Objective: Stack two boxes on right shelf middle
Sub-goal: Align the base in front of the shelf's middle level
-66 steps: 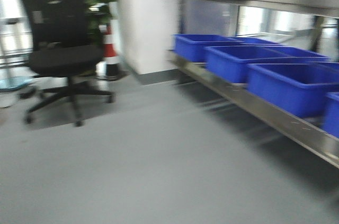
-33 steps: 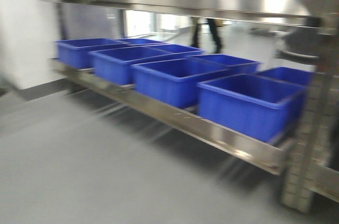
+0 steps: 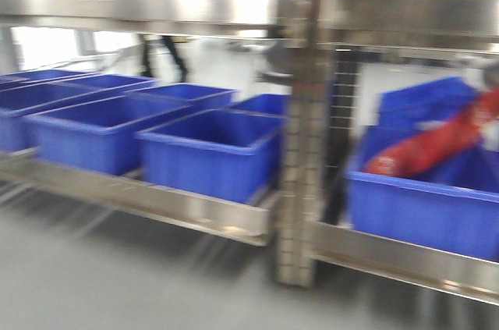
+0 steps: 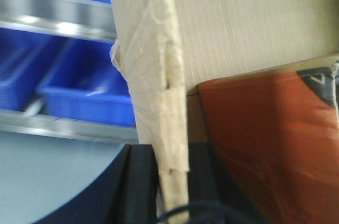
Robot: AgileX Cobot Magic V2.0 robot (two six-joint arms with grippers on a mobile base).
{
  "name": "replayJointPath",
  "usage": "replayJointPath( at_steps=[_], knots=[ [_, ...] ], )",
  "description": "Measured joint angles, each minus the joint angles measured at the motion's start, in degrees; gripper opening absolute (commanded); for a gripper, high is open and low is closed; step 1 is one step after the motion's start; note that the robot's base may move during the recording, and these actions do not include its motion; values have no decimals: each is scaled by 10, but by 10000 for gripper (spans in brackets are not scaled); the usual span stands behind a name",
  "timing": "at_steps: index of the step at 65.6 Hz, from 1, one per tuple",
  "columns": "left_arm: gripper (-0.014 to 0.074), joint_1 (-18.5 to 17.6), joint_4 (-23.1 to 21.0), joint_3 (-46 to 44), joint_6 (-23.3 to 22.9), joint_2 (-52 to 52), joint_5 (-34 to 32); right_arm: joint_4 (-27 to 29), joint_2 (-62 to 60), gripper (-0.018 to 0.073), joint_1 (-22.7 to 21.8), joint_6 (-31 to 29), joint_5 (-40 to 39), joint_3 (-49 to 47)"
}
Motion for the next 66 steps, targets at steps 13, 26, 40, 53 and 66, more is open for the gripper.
replayJointPath(
  at_steps=[13,26,40,53,66],
  knots=[
    [-111,0,0,0,0,0,0,0,0,-153,0,0,0,0],
    [-111,0,0,0,0,0,0,0,0,-153,0,0,0,0],
    [-111,0,0,0,0,0,0,0,0,-153,0,0,0,0],
    [-111,0,0,0,0,0,0,0,0,-153,0,0,0,0],
    [-111,0,0,0,0,0,0,0,0,-153,0,0,0,0]
  ],
)
